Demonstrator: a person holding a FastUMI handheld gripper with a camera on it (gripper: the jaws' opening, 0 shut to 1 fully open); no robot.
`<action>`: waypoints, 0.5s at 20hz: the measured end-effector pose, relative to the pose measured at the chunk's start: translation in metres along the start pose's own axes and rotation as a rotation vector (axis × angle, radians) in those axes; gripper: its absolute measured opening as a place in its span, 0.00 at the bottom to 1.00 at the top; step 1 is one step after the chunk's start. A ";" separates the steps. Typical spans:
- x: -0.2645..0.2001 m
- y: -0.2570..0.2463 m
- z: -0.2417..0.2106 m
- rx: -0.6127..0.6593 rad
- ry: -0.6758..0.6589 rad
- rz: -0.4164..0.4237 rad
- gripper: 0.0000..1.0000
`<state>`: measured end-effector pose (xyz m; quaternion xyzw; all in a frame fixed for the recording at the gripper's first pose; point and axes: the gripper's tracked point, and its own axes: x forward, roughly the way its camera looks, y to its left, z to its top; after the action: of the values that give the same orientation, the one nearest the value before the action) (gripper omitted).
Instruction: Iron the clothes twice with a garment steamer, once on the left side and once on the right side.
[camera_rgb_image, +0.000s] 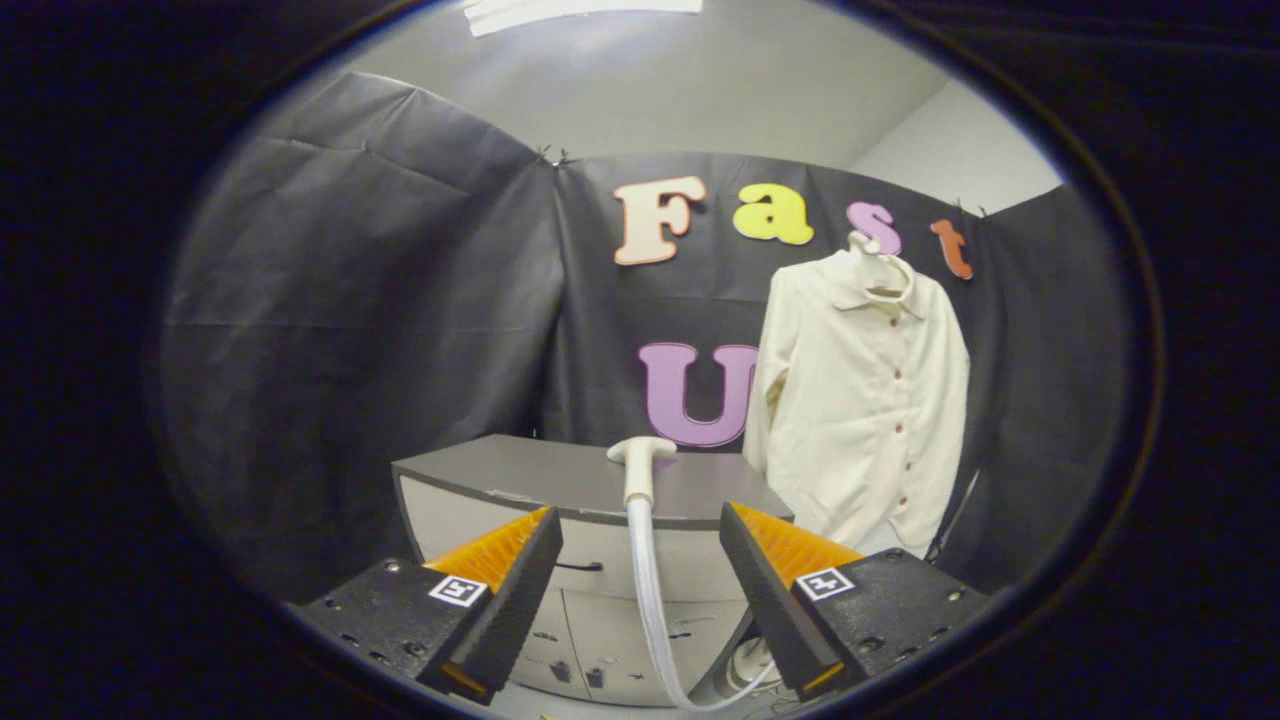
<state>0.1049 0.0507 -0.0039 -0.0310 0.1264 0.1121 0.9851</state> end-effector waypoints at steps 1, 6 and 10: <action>0.009 -0.006 0.005 -0.034 0.010 -0.007 0.96; 0.064 -0.008 0.020 -0.004 0.065 0.010 0.96; 0.117 0.009 0.011 0.068 0.195 0.064 0.96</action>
<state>0.2157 0.0853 -0.0231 -0.0044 0.2264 0.1356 0.9645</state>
